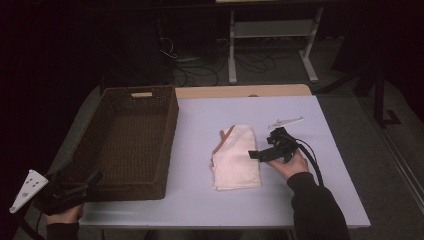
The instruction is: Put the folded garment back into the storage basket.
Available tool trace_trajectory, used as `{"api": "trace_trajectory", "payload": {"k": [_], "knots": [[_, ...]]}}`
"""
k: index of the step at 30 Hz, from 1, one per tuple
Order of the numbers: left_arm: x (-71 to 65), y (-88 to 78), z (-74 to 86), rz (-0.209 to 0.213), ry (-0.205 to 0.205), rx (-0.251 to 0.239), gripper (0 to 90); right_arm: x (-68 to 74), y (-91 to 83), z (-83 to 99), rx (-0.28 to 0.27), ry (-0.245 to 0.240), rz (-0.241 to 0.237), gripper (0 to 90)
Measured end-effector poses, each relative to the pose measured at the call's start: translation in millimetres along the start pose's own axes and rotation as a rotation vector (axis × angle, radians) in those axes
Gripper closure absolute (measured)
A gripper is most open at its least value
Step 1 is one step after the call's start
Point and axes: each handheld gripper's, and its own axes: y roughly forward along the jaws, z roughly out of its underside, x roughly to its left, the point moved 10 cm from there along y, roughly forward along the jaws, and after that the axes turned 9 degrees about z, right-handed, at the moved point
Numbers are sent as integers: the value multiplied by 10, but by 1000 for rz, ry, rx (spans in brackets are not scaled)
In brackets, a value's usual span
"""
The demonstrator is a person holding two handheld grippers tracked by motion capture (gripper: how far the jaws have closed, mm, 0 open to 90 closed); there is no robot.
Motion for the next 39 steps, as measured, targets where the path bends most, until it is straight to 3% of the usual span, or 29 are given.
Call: {"api": "trace_trajectory", "payload": {"k": [10,20,26,31,39], "knots": [[0,-3,-7,-1,-2,-6,0,10,109,41,30,11,-14,0],[-1,-4,-7,0,-1,-8,0,-42,214,135,96,44,-3,4],[3,-5,-5,-2,0,-6,0,-25,256,177,128,36,-3,135],[1,-5,-4,-2,1,-6,0,-35,271,192,139,37,11,189],[9,-5,-2,-7,5,-5,0,-21,296,182,129,36,7,356]]}}
